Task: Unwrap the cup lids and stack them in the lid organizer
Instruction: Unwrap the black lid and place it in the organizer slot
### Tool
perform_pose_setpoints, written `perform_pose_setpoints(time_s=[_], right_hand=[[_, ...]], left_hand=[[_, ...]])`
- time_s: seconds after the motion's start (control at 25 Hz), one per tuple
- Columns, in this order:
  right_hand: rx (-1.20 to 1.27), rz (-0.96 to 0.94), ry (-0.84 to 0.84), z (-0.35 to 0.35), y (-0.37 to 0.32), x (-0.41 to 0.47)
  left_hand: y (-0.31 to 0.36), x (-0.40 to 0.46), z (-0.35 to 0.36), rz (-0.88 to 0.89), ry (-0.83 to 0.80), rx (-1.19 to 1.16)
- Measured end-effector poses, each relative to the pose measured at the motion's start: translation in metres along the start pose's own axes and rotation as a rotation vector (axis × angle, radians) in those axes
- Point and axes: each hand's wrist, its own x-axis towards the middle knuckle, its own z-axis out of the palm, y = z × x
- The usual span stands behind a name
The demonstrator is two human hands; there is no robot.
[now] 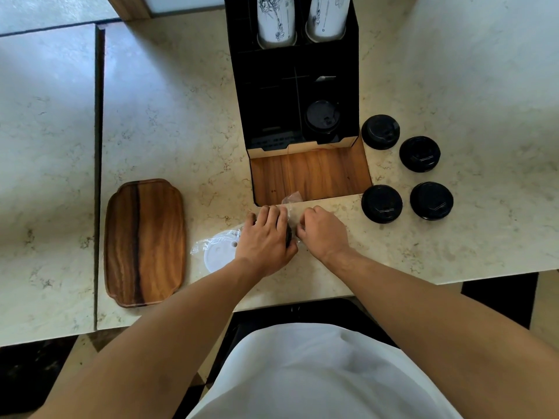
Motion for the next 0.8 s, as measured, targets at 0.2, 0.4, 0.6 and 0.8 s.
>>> perform_pose_setpoints(time_s=[0.2, 0.4, 0.6, 0.8], right_hand=[[-0.061, 0.008, -0.016, -0.0018, -0.007, 0.0012], [-0.021, 0.051, -0.03, -0.0015, -0.0096, 0.003], [0.063, 0.106, -0.017, -0.0028, -0.007, 0.0043], [0.126, 0.142, 0.002, -0.0024, -0.0017, 0.0014]], left_hand=[[-0.0002, 0.0005, -0.0016, -0.006, -0.015, 0.002], [0.0015, -0.0003, -0.0061, -0.014, -0.04, 0.007], [0.0025, -0.0004, -0.0059, -0.012, -0.029, -0.002], [0.0022, 0.0001, -0.003, -0.018, -0.03, 0.002]])
